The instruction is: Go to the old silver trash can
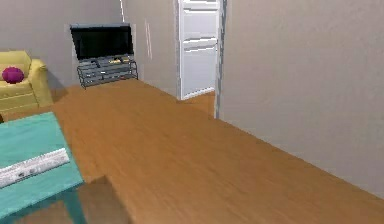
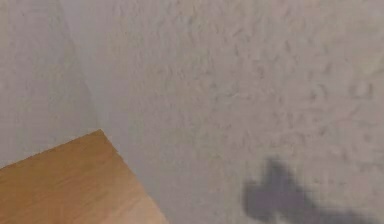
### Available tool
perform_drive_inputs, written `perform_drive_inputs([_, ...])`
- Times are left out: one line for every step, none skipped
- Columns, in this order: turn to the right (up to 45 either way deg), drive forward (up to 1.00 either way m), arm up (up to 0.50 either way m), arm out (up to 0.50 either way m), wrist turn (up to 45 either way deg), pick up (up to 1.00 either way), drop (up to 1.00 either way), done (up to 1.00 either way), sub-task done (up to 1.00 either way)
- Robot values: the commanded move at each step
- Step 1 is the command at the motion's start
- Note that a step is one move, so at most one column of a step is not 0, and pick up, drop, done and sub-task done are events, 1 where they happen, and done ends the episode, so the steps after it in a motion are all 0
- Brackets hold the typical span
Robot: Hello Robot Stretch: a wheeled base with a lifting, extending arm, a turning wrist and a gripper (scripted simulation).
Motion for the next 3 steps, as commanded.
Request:
perform_drive_inputs([0.0,1.0,0.0,0.0,0.0,0.0,0.0,0.0,0.0])
perform_drive_inputs([0.0,1.0,0.0,0.0,0.0,0.0,0.0,0.0,0.0])
perform_drive_inputs([-3.0,0.0,0.0,0.0,0.0,0.0,0.0,0.0,0.0])
